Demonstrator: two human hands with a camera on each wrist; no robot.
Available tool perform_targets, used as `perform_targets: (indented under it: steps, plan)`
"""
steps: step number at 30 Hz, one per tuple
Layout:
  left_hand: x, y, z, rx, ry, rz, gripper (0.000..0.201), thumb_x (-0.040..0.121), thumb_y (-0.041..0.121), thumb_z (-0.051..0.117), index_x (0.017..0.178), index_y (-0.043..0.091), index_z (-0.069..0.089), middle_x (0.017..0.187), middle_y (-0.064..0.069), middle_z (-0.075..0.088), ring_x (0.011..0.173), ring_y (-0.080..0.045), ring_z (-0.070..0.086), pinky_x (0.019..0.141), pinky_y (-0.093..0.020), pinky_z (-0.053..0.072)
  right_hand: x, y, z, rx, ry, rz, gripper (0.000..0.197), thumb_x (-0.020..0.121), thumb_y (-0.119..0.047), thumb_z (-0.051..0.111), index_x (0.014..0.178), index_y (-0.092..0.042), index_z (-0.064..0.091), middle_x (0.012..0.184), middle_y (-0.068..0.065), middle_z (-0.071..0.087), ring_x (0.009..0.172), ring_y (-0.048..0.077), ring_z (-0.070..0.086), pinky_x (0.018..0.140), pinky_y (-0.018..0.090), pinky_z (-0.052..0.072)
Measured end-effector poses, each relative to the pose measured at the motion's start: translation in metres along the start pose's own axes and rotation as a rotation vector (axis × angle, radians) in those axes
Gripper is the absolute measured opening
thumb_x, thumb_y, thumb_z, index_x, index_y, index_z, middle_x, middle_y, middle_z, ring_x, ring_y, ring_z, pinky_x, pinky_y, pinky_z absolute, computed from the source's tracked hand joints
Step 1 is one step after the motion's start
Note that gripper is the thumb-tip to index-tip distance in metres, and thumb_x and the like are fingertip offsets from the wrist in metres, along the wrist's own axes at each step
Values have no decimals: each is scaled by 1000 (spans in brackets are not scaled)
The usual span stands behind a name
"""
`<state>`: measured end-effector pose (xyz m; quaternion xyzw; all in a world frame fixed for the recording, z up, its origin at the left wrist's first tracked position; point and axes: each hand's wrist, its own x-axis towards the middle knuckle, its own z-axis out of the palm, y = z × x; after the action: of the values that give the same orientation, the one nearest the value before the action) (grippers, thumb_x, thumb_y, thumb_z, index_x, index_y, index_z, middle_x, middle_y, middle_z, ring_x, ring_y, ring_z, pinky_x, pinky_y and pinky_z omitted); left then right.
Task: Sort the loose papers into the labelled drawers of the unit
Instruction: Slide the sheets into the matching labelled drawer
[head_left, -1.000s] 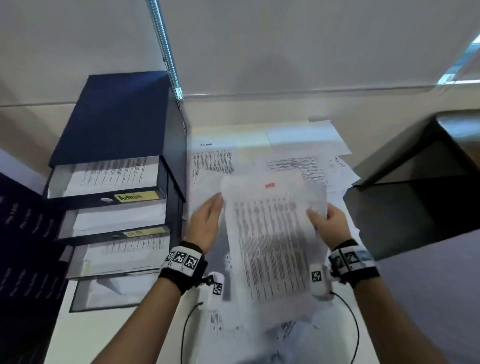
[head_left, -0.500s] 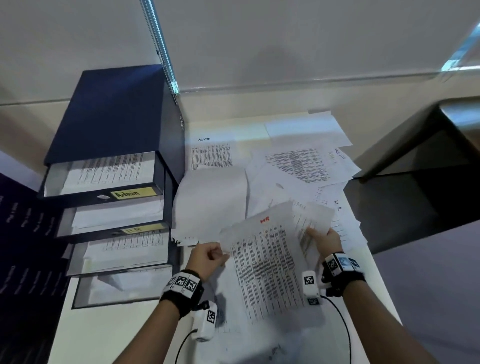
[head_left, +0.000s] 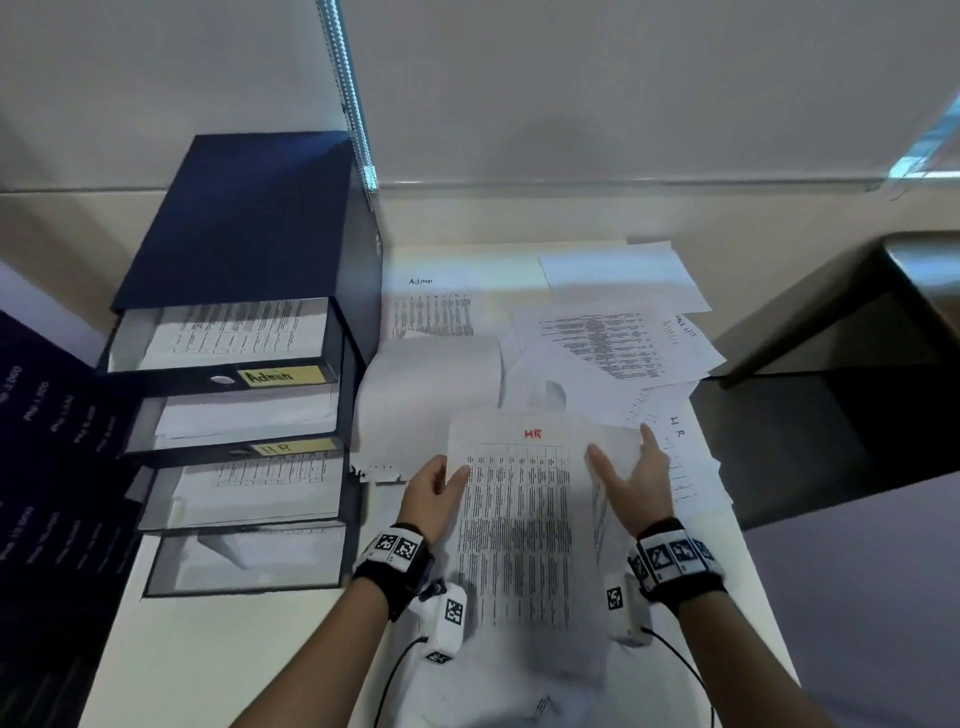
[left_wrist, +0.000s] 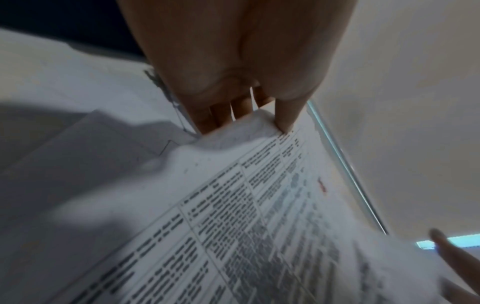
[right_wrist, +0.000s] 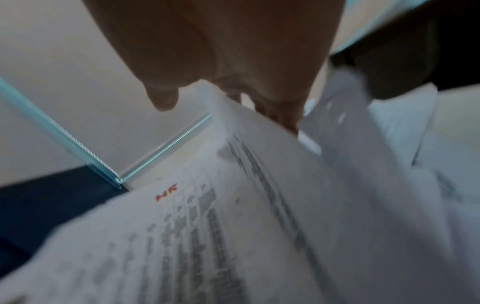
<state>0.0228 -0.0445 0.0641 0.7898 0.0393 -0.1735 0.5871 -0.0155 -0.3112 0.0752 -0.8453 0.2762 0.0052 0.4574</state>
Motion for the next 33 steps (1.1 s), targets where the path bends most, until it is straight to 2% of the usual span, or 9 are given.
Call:
perform_targets:
  steps: [3, 6, 9, 14, 17, 20, 23, 27, 33]
  plan:
    - [-10, 28, -15, -16, -12, 83, 18, 102, 34, 54, 111, 19, 59, 113, 6, 65, 104, 6, 57, 97, -25, 48, -11, -13, 2, -146, 91, -204, 107, 71, -70, 65, 151, -13, 25, 149, 12, 35, 139, 26, 30, 114, 47, 30]
    - [-25, 67, -46, -72, 36, 140, 51, 102, 40, 51, 143, 11, 44, 153, 1, 40, 139, -8, 39, 115, -29, 34, -23, -56, 10, 135, -90, -267, 106, 70, -69, 68, 153, -26, 18, 150, 6, 38, 134, 19, 42, 111, 44, 38]
    - [-44, 100, -89, -223, 75, 252, 45, 103, 37, 48, 143, 15, 45, 144, 1, 56, 132, -8, 52, 108, -31, 44, -39, -116, 24, 376, -319, -308, 84, 82, -45, 70, 150, -32, 23, 137, 1, 54, 119, 13, 60, 100, 39, 51]
    - [-67, 83, -185, -206, 355, 157, 25, 104, 27, 49, 127, 22, 59, 114, 1, 74, 103, -15, 71, 96, -43, 54, -81, -193, 67, 445, -459, -463, 74, 92, -11, 65, 151, -26, 23, 129, -27, 49, 109, -21, 53, 84, 0, 42]
    - [-92, 48, -236, -96, 506, 9, 32, 98, 36, 58, 129, 28, 53, 105, -1, 72, 85, -7, 71, 81, -35, 58, -102, -203, 106, 435, -615, -344, 70, 95, 0, 58, 150, -30, 27, 123, -24, 53, 100, -19, 59, 83, 8, 50]
    - [-126, 17, -265, -131, 333, -93, 75, 80, 55, 75, 140, 26, 40, 108, 9, 71, 89, 3, 71, 78, -19, 54, -111, -202, 147, 254, -738, -283, 43, 95, -2, 56, 134, -21, 59, 139, -7, 54, 131, 9, 49, 104, 20, 39]
    - [-155, -11, -280, -83, 125, -154, 91, 67, 56, 85, 142, 31, 40, 119, -1, 72, 103, -19, 72, 91, -41, 57, -107, -207, 178, 178, -815, -90, 33, 94, 0, 55, 124, -11, 66, 137, 8, 58, 118, 15, 54, 77, 5, 43]
    - [-184, -7, -290, -233, 126, -139, 74, 81, 33, 81, 143, 40, 41, 83, -26, 68, 65, -25, 66, 53, -28, 53, -98, -225, 195, 201, -795, -39, 32, 96, -5, 57, 127, -7, 63, 134, 7, 59, 108, 11, 54, 55, -1, 40]
    - [-170, 11, -303, -324, 123, -103, 47, 87, 19, 74, 132, 16, 61, 87, -10, 72, 58, -15, 64, 44, -19, 48, -89, -246, 199, 440, -684, 82, 27, 94, -7, 59, 119, -13, 66, 120, 16, 67, 111, 41, 62, 98, 53, 49]
